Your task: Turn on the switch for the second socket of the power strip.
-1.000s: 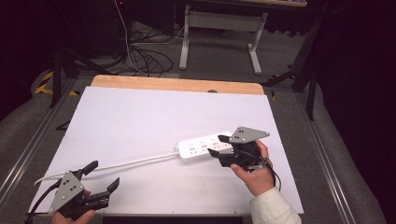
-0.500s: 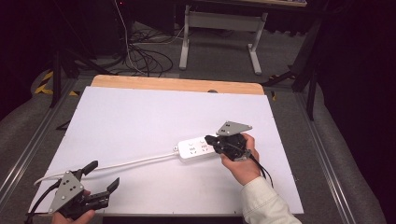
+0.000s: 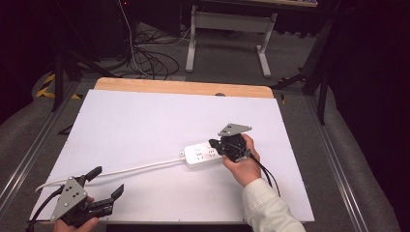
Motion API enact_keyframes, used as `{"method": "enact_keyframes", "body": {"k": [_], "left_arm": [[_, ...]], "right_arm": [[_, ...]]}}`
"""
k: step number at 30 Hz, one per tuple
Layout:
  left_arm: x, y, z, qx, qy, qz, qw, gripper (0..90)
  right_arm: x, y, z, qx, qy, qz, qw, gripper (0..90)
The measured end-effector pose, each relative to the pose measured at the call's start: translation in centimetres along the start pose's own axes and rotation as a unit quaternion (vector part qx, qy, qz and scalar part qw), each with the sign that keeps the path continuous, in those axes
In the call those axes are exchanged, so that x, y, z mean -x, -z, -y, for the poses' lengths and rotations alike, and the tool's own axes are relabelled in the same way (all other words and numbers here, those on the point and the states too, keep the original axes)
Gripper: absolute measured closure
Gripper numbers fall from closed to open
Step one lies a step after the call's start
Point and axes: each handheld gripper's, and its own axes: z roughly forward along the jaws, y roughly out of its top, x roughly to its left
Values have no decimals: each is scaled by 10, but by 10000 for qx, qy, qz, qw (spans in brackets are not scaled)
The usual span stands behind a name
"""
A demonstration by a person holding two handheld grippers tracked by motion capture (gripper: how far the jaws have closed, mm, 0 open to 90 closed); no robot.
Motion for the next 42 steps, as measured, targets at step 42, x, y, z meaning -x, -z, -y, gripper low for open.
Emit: {"method": "enact_keyframes", "body": {"k": [42], "left_arm": [[1,-2,0,-86,-34,40,9999,149]], "right_arm": [[2,-30,13,-66,66,336,9994,900]]}}
